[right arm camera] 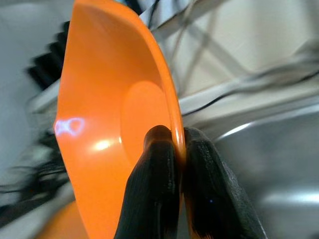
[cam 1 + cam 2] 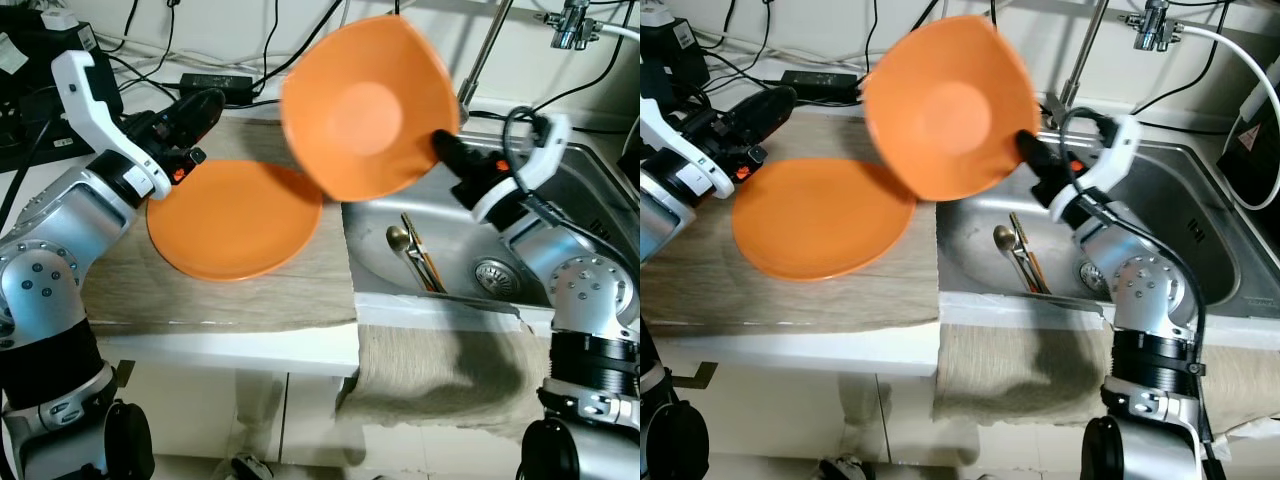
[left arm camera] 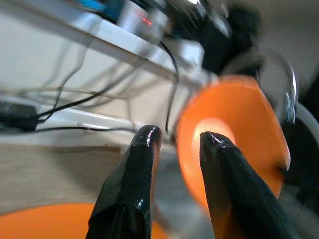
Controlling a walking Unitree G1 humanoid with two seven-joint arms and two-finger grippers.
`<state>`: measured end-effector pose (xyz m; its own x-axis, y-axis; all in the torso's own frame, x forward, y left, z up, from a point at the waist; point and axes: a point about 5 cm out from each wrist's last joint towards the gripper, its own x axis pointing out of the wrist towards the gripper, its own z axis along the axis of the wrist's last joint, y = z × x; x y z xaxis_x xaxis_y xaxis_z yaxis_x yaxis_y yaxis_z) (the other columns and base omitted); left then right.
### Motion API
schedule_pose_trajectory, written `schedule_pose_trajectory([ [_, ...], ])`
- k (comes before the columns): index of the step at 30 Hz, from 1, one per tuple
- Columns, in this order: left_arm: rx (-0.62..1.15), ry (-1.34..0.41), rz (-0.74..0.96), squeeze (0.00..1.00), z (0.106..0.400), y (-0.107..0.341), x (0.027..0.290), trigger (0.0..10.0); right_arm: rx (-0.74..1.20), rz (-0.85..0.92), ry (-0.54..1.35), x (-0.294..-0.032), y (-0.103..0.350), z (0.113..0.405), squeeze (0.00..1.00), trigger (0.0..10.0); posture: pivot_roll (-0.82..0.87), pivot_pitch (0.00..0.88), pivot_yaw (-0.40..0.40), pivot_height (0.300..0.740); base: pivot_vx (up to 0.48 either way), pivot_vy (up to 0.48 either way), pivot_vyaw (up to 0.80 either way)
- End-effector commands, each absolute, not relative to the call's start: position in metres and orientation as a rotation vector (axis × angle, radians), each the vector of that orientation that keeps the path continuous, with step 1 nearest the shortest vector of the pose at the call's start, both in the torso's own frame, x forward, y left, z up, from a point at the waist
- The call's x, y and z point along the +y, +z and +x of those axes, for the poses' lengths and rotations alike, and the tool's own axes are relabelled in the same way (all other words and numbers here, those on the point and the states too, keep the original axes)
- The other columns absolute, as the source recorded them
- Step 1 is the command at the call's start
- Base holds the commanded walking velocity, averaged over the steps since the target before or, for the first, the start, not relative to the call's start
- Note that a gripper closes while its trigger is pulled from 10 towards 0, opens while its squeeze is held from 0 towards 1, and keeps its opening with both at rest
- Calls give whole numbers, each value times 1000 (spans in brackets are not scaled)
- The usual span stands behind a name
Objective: Kitchen organization
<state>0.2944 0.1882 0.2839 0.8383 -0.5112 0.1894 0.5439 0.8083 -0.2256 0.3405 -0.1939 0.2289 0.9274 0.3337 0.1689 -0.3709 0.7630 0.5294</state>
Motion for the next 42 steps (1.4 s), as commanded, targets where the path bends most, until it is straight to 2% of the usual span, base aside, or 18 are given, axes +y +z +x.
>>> schedule_pose_trajectory([
  [1,-100,-606,-150,0,292,279,176,10000,-135,488,338,-203,243,343,0,0,11,0,-57,740,0,0,0],
  [3,-90,-652,105,0,287,267,159,10000,-128,316,293,-210,244,346,0,0,9,0,-56,740,0,0,0],
  [4,-97,-687,153,0,285,263,150,10000,-133,252,263,-214,244,348,0,0,8,0,-56,740,0,0,0],
  [9,-59,-737,175,0,285,244,129,10000,-88,-3,152,-225,230,357,0,0,-2,0,-51,740,0,0,0],
  [14,-14,-777,139,0,284,237,126,10000,-16,-90,116,-226,212,363,0,0,-10,0,-46,740,0,0,0],
  [17,-16,-851,101,0,279,235,116,10000,117,-173,102,-224,179,371,0,0,-18,0,-42,740,0,0,0],
  [20,-7,-893,68,0,278,237,106,10000,257,-147,137,-216,148,376,0,0,-20,0,-39,740,0,0,0],
  [26,55,-946,94,0,273,231,98,10000,326,-44,219,-195,130,380,0,0,-15,0,-43,740,0,0,0],
  [30,110,-950,144,0,271,224,99,10000,362,-66,256,-186,122,382,0,0,-6,0,-51,740,0,0,0],
  [31,111,-951,157,0,270,223,100,10000,372,-73,262,-184,121,381,0,706,-3,0,-54,740,0,0,0],
  [32,110,-955,165,0,269,222,100,10000,381,-89,268,-183,119,381,0,2784,0,0,-55,740,0,0,0],
  [33,110,-955,165,0,269,222,100,10000,381,-89,268,-183,119,381,0,2784,0,0,-55,740,0,0,0],
  [34,111,-960,163,0,268,222,100,10000,387,-94,270,-182,118,381,0,10000,0,0,-55,740,0,0,0],
  [35,114,-963,161,0,267,222,100,10000,399,-105,269,-182,116,381,102,10000,1,0,-55,740,0,0,0],
  [37,116,-964,160,0,267,222,100,10000,403,-111,269,-182,115,381,102,10000,1,0,-55,740,0,0,0],
  [38,117,-964,161,0,267,222,100,10000,404,-111,267,-183,115,380,941,10000,1,0,-54,740,0,0,0],
  [39,119,-964,162,0,267,222,100,10000,405,-116,268,-184,115,380,1000,10000,0,0,-52,740,0,0,0],
  [42,120,-957,166,0,268,223,101,10000,394,-131,261,-187,117,381,1000,10000,-1,0,-50,740,0,0,0],
])
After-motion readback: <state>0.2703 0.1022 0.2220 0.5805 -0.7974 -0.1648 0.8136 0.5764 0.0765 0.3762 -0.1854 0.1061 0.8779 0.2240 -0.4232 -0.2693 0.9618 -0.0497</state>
